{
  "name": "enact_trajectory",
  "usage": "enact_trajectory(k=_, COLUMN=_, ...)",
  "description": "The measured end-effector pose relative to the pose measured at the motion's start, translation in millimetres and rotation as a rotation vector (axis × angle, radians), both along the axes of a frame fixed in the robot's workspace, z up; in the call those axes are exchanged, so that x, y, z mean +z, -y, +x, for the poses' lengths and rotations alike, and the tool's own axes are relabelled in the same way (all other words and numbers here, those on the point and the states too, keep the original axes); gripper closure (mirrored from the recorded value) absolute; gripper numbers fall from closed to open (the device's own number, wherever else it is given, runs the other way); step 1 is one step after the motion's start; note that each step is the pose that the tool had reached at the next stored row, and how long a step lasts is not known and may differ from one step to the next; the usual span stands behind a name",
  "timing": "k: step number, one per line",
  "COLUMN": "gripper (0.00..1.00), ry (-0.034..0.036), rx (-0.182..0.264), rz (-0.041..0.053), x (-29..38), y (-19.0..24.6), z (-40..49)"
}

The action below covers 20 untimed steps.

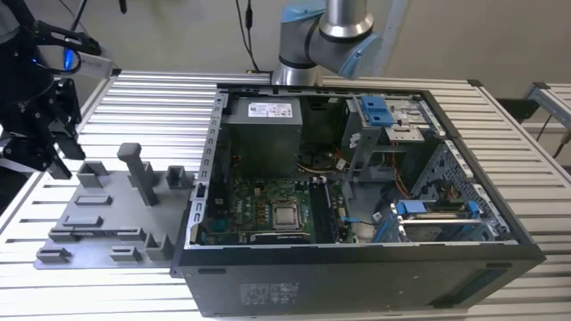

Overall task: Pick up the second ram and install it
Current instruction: 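Pick up the second ram and move it above second insertion slot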

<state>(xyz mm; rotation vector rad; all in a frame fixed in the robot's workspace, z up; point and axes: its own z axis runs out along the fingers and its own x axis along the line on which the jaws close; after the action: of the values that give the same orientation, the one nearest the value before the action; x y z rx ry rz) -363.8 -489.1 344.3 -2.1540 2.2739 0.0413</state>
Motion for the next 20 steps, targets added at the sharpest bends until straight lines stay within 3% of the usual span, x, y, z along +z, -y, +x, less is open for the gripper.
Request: enact_trajectory(k=20, gripper=0.58, ry=0.0042, rx=0.000, rz=0.0000, x=-18.5, y=0.0, z=0.0)
